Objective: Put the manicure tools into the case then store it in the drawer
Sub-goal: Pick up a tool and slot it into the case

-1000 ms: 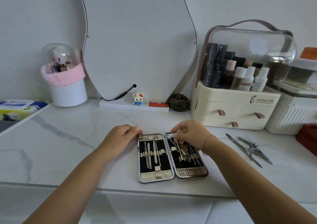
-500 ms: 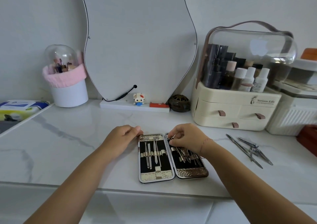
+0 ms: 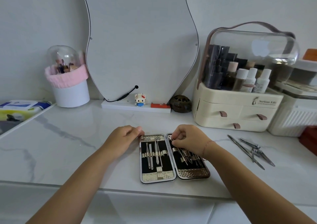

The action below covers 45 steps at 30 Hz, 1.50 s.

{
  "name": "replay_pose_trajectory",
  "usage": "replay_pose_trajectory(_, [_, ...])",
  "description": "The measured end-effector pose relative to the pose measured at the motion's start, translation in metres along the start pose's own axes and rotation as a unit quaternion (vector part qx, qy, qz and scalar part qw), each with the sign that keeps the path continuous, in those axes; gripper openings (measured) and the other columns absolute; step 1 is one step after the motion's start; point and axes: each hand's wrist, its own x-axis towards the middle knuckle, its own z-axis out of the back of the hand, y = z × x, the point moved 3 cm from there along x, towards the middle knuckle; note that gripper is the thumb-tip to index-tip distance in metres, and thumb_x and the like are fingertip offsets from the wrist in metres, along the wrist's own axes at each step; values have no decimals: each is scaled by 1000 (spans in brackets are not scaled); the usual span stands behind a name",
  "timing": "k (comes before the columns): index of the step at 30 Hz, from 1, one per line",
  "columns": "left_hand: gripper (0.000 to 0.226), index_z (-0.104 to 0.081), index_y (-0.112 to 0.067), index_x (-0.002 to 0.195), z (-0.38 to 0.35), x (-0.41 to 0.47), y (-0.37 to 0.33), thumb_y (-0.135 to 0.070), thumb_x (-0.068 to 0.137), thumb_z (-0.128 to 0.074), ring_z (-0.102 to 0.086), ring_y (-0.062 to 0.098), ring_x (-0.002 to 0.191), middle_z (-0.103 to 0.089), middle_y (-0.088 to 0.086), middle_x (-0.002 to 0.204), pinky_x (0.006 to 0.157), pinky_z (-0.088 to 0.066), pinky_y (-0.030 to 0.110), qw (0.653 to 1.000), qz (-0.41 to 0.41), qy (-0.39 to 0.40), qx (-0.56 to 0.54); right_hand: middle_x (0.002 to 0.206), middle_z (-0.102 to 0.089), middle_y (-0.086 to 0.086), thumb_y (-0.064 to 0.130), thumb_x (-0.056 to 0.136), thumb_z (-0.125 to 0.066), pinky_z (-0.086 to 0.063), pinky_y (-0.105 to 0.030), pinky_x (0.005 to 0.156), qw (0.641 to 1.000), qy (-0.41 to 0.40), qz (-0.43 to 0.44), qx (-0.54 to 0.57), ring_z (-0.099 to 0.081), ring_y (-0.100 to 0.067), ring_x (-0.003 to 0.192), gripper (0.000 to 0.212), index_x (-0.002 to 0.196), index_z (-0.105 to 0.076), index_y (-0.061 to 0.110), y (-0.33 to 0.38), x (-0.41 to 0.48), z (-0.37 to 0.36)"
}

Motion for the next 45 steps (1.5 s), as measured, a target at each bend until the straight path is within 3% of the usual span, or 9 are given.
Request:
replay_pose_trajectory(8, [27, -73, -30, 90, 0, 0, 0, -41, 94, -49, -63, 2, 99, -72, -12, 96, 92, -44, 25, 1000, 3, -1, -6, 78, -64, 2, 12, 78, -66, -53, -25, 78, 994, 4, 33, -104, -58, -10, 71, 14, 92, -67, 10, 9, 2, -1])
replay_pose_trajectory(18, [29, -73, -27, 93, 0, 0, 1, -42, 94, -48, -63, 0, 96, -72, -13, 95, 87, -44, 21, 1000, 4, -3, -1, 79, -70, 5, 19, 78, -72, -53, -22, 76, 999, 8, 37, -27, -62, -10, 75, 6, 82, -73, 22, -1, -4, 3])
replay_pose_trajectory(21, [29, -73, -27, 92, 0, 0, 0, -42, 93, -48, -62, 0, 96, -72, -12, 95, 86, -44, 21, 1000, 6, -1, -1, 80, -71, 6, 19, 79, -70, -49, -12, 67, 998, 19, 37, -36, -59, -5, 71, 6, 82, -74, 23, 2, -7, 4])
replay_pose_trajectory(25, [29, -73, -27, 92, -1, 0, 0, -42, 93, -48, -63, 1, 97, -72, -12, 96, 88, -44, 22, 1000, 6, -3, -1, 64, -62, 13, 15, 81, -66, -40, -7, 54, 998, 21, 38, -37, -51, 7, 53, 11, 84, -74, 21, 2, -6, 3])
replay_pose_trajectory(36, [28, -73, -27, 93, 0, -1, -1, -41, 93, -48, -63, 2, 97, -72, -12, 96, 88, -44, 21, 1000, 6, -1, -7, 64, -54, 12, 21, 80, -64, -37, -13, 59, 995, 19, 42, -92, -46, -2, 57, 8, 84, -71, 21, 3, -4, 1])
replay_pose_trajectory(41, [28, -73, -25, 93, -1, 0, -1, -39, 94, -49, -62, 1, 97, -72, -11, 96, 83, -42, 16, 1000, 5, -2, -10, 83, -56, 6, 37, 84, -60, -44, -29, 78, 975, 3, 85, -205, -51, -9, 75, 15, 84, -67, 24, 6, -3, 1])
replay_pose_trajectory(45, [29, -74, -25, 93, -1, 1, 1, -41, 93, -49, -63, 2, 98, -73, -11, 96, 89, -44, 22, 1000, 9, -5, -13, 92, -57, 3, 37, 86, -57, -45, -36, 86, 969, 8, 109, -223, -53, -14, 87, 18, 87, -69, 24, 6, -7, 3])
